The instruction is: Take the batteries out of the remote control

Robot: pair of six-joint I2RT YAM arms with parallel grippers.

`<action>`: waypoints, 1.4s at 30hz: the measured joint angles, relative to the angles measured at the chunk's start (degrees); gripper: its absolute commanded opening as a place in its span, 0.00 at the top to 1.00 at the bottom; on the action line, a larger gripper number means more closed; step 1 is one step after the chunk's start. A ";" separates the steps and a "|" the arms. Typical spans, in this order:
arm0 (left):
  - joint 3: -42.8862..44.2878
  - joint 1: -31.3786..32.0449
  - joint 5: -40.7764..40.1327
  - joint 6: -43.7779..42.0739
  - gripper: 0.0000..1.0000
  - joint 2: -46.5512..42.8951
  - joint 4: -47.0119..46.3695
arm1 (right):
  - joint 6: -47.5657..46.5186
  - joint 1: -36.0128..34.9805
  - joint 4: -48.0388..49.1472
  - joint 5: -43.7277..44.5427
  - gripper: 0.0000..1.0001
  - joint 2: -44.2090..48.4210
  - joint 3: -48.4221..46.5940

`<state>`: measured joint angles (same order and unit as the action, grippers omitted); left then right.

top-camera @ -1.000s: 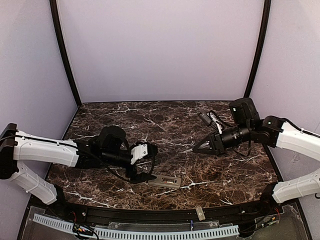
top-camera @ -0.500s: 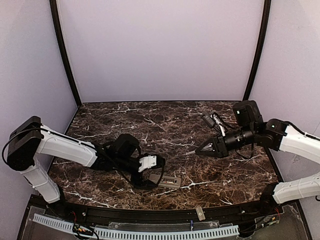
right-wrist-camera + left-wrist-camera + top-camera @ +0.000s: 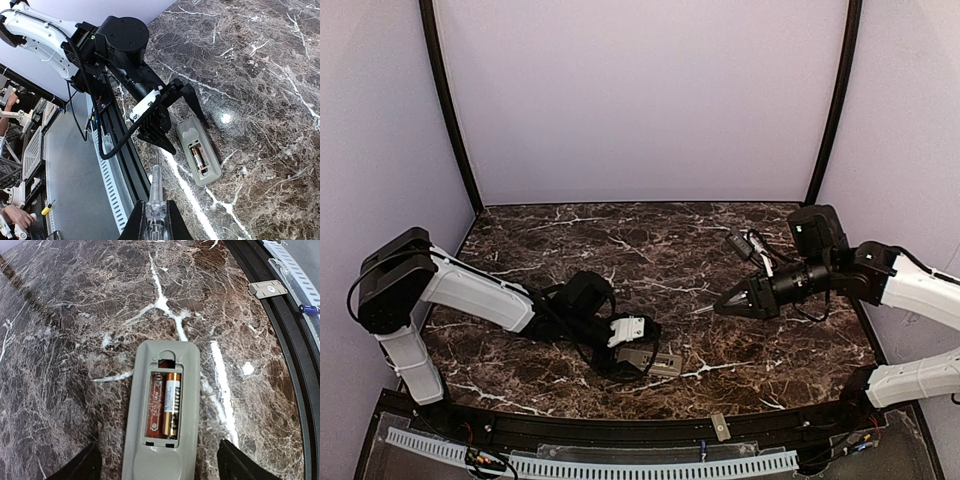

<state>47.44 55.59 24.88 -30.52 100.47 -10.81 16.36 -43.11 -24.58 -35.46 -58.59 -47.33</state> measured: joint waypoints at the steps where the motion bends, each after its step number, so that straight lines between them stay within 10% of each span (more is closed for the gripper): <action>1: 0.28 0.00 0.04 -0.35 0.21 0.37 -0.07 | -0.04 0.00 0.00 0.02 1.00 0.00 0.04; 21: 1.31 -2.23 5.88 -1.90 0.35 5.51 -1.51 | -1.11 0.00 -0.37 0.61 1.00 0.00 1.31; 42: 5.46 -2.95 8.11 -5.73 0.99 7.37 2.82 | -1.31 0.00 -0.37 0.61 1.00 -0.02 1.33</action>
<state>52.90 52.64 32.99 -36.25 107.83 -7.99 15.05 -43.11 -24.95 -34.85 -58.61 -46.00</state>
